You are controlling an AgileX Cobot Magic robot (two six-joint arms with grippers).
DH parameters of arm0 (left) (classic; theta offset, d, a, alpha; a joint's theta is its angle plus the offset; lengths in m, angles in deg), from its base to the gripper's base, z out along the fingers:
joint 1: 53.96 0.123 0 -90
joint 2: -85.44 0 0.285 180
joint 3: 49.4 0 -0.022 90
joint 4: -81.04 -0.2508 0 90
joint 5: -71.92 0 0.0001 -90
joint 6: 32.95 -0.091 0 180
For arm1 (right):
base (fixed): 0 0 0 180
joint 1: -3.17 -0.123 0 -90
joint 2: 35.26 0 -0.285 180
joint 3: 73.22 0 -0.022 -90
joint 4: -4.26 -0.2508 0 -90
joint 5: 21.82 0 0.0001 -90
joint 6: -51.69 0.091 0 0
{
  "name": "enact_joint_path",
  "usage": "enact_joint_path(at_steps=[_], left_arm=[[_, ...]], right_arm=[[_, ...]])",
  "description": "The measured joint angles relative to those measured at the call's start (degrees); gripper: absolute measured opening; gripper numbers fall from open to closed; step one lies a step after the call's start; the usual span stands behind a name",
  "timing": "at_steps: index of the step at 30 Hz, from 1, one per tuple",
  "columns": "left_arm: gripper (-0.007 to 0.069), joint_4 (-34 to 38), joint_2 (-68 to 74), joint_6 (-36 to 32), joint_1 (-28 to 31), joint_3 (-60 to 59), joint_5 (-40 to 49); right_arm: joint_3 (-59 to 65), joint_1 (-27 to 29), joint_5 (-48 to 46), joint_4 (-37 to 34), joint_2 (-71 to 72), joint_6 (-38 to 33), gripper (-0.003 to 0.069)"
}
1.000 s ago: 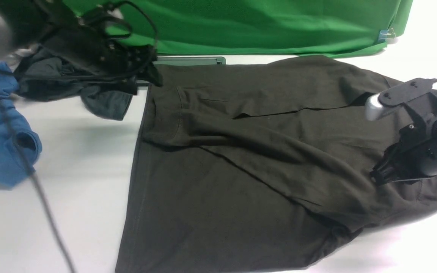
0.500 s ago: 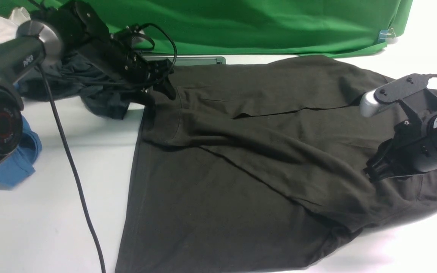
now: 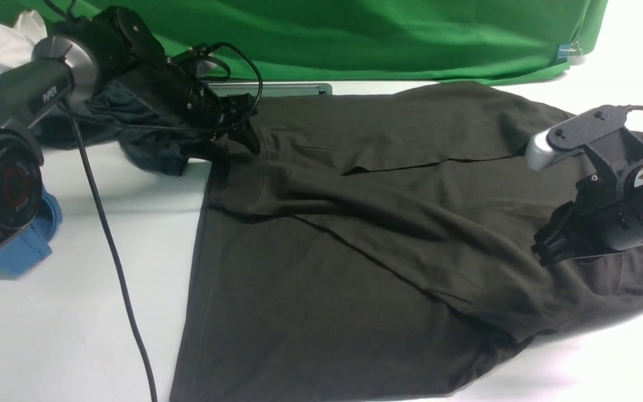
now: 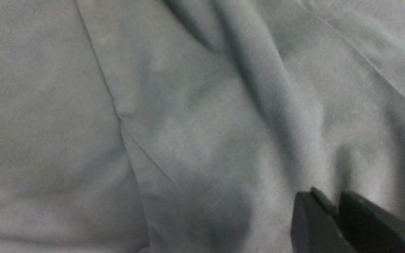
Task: Fold a long-sleeved shirt on a white desktop.
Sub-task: 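Grab the top left corner of the dark shirt with the left gripper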
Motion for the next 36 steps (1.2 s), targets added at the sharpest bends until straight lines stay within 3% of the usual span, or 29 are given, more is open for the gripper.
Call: enact_joint_path(at_steps=[4, 9, 16, 20, 25, 36], left_arm=[[0.0449, 0.6, 0.0, -0.5, 0.0, 0.0, -0.7], [0.0371, 0.6, 0.0, -0.7, 0.1, 0.0, -0.8], [0.0122, 0.6, 0.6, -0.9, 0.1, 0.0, -0.3], [0.0033, 0.9, 1.5, -1.1, 0.2, 0.2, 0.1], [0.0025, 1.1, 1.8, -1.8, 0.2, 1.7, 0.5], [0.0023, 11.0, 2.2, -5.2, 0.2, 11.8, 2.4]], right_arm=[[0.0, 0.0, 0.1, 0.0, 0.0, 0.0, 0.0145], [0.0, 0.0, 0.2, 0.0, 0.0, 0.0, 0.0155], [0.0, 0.0, 0.2, 0.0, 0.0, 0.0, 0.0169], [0.0, 0.0, 0.1, 0.0, 0.0, 0.0, 0.0183], [0.0, 0.0, -0.1, 0.0, 0.0, 0.0, 0.019], [0.0, 0.0, -0.2, 0.0, 0.0, 0.0, 0.0214]])
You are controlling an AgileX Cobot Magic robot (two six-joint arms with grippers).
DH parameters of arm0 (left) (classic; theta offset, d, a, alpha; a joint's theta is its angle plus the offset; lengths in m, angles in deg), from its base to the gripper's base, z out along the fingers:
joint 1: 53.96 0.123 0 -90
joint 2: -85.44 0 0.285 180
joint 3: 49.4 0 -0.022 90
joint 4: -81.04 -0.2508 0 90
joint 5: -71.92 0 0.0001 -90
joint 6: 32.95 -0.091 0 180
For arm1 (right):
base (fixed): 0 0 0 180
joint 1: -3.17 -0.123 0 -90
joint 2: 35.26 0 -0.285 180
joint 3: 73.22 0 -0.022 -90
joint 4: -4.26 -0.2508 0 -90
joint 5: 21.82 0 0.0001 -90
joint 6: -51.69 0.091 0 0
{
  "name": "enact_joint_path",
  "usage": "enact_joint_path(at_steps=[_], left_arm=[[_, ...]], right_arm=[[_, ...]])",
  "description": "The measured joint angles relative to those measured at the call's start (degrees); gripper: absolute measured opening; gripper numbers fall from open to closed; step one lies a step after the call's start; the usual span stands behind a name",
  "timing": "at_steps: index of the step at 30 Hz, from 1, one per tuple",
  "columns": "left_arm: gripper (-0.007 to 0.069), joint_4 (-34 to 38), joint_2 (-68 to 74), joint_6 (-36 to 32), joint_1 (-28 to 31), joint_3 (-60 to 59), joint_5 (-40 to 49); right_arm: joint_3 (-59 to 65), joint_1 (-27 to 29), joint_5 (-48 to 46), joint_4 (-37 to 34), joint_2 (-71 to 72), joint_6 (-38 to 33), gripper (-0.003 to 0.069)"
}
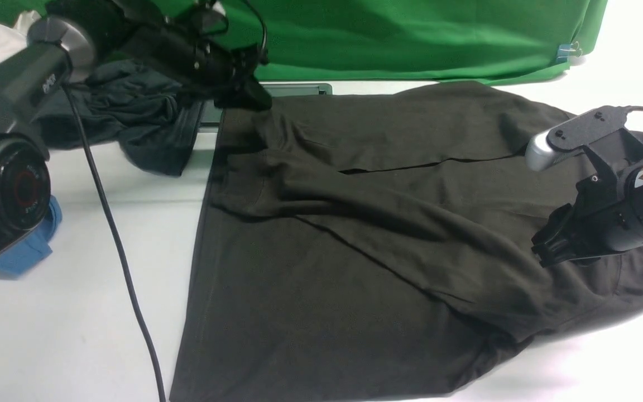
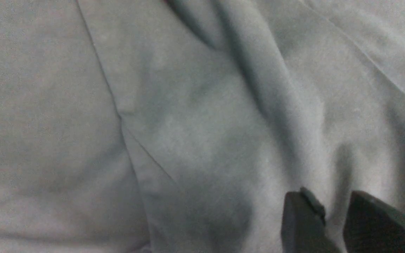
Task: Fold a long-sleeved shirt on a white desktop.
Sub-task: 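Grab the top left corner of the dark shirt with the left gripper, then fold the left side of the dark shirt inward over its body with the left gripper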
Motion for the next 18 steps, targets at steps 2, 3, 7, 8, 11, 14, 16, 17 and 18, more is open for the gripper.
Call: enact_joint_path(at_steps=[2, 3, 7, 8, 11, 14, 16, 17, 18], left_arm=[[0.0022, 0.1, -0.2, -0.3, 0.0, 1.4, 0.9], [0.0021, 0.1, -0.5, -0.6, 0.0, 1.8, 1.2], [0.0021, -1.1, -2.4, -1.2, 0.0, 2.3, 1.7], [0.0021, -1.3, -3.4, -1.3, 0.0, 2.4, 2.2], [0.0021, -1.7, -5.3, -2.5, 0.0, 2.5, 3.8], [0.0021, -2.9, -7.7, -3.1, 0.0, 2.6, 7.2], [0.0021, -3.7, -8.2, -3.2, 0.0, 2.6, 8.3], [0.0021, -5.2, -9.3, -3.3, -0.1, 2.5, 9.2], [0.0021, -6.2, -10.2, -3.5, -0.1, 2.1, 9.5]], right_arm=[[0.0, 0.0, 0.0, 0.0, 0.0, 0.0, 0.0219], [0.0, 0.0, 0.0, 0.0, 0.0, 0.0, 0.022], [0.0, 0.0, 0.0, 0.0, 0.0, -0.1, 0.0231], [0.0, 0.0, 0.0, 0.0, 0.0, -0.1, 0.0235], [0.0, 0.0, 0.0, 0.0, 0.0, -0.1, 0.0237], [0.0, 0.0, -0.2, 0.0, 0.0, -0.1, 0.0237], [0.0, 0.0, -0.4, 0.0, 0.0, -0.1, 0.0237], [0.0, 0.0, -0.9, 0.1, 0.0, -0.1, 0.0238], [0.0, 0.0, -1.2, 0.5, 0.0, -0.1, 0.0238]])
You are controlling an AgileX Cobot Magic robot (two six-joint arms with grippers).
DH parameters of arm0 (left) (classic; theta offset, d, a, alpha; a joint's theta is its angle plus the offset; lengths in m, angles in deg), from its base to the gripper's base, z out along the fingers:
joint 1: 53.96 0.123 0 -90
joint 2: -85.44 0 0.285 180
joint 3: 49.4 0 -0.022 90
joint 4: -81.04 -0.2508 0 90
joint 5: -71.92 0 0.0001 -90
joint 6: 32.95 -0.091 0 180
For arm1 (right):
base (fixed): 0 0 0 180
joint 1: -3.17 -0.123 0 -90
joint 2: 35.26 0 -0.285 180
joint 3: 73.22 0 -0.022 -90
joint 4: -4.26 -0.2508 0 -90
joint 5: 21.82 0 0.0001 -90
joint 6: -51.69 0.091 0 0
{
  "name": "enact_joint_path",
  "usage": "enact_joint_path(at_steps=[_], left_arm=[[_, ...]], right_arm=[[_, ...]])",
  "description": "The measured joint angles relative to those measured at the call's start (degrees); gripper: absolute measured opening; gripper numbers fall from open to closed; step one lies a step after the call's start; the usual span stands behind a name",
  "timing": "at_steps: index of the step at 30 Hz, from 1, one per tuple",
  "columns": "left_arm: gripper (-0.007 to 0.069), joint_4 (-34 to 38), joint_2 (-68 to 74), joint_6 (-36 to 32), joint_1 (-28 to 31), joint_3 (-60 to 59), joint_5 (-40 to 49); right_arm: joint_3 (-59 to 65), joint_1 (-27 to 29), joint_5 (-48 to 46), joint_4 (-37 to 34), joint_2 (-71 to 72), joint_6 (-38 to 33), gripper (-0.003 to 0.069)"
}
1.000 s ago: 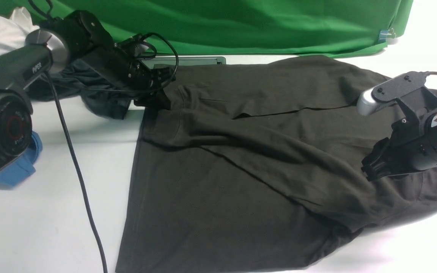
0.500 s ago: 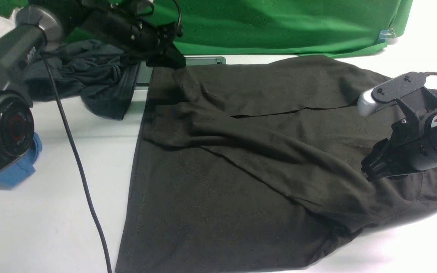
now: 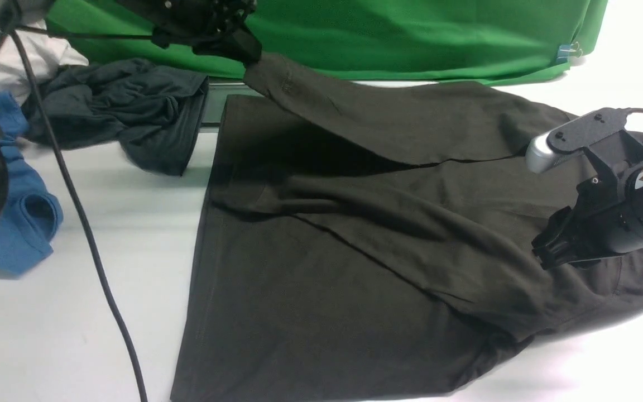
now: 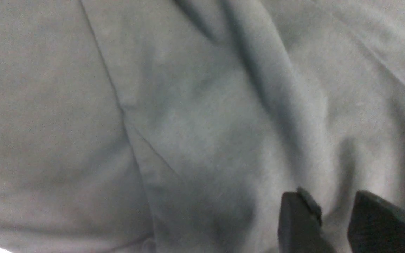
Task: Fold a long-sleeved shirt on a white desktop.
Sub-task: 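Fold the left side of the dark shirt inward over its body with the left gripper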
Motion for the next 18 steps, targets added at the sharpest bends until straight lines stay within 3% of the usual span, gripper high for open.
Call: enact_joint_path(at_steps=[6, 10, 18], left_arm=[[0.0021, -1.3, -6.0, -0.8, 0.0, -8.5, 0.2], [0.0021, 0.0, -12.1, -3.8, 0.0, -21.9, 0.4], [0.0021, 4.2, -20.8, -7.2, 0.0, -31.2, -1.9]], right_arm=[[0.0, 0.0, -0.4, 5.4, 1.2, 4.3, 0.0239], [0.0, 2.8, -0.4, 12.4, 5.9, 11.8, 0.0244], [0.0, 8.4, -0.5, 14.1, 11.4, 15.1, 0.0245]])
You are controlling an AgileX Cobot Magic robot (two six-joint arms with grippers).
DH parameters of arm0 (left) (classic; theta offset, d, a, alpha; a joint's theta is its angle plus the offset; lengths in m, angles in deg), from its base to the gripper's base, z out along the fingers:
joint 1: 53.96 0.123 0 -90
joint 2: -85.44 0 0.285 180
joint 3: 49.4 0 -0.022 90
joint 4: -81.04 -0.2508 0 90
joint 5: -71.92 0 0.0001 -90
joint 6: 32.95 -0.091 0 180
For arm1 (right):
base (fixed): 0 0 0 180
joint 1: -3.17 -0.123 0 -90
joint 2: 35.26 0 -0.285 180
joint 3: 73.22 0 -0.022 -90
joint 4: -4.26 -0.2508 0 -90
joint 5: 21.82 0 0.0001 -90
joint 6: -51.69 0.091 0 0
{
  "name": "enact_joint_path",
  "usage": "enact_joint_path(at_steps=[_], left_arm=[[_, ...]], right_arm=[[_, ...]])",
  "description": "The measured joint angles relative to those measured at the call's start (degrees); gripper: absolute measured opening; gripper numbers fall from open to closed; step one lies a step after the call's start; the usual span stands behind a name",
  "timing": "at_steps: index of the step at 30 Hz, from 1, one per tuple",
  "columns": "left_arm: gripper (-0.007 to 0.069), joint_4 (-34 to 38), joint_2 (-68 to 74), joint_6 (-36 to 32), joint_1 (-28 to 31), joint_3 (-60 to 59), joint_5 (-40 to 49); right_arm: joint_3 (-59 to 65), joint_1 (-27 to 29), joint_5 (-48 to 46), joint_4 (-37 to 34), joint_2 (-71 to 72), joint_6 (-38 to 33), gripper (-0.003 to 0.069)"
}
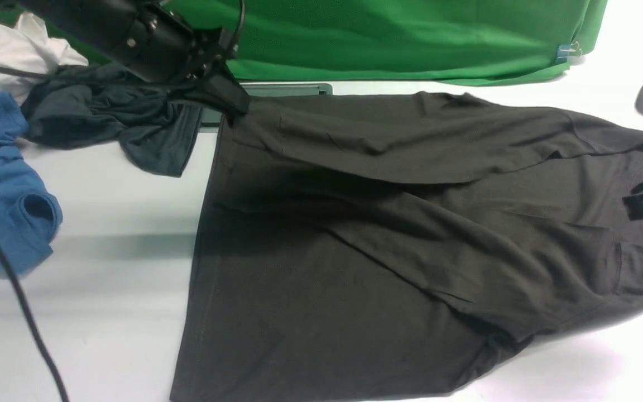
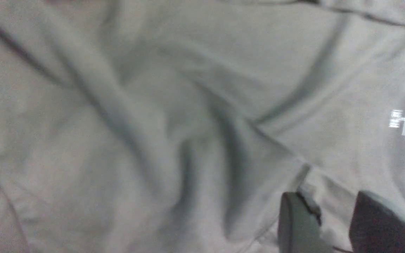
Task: Fold a long-sleeved shirt on a white desktop.
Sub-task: 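Fold the left side of the dark shirt inward over its body with the left gripper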
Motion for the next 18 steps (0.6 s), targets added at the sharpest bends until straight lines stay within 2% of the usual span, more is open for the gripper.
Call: enact_joint_path(at_steps=[9, 16, 18], left_arm=[[0.0021, -0.6, -6.4, -0.4, 0.0, -0.5, -0.9], [0.0025, -3.7, -5.4, 1.8, 0.0, -10.6, -6.1], [0.0034, -4.4, -4.1, 2.2, 0.0, -15.4, -10.1]], right_arm=[[0.0, -0.4, 0.0, -0.6, 0.4, 0.1, 0.0245], [0.0, -0.4, 0.0, -0.8, 0.4, 0.1, 0.0245], [0.0, -0.4, 0.1, -1.2, 0.4, 0.1, 0.0245]])
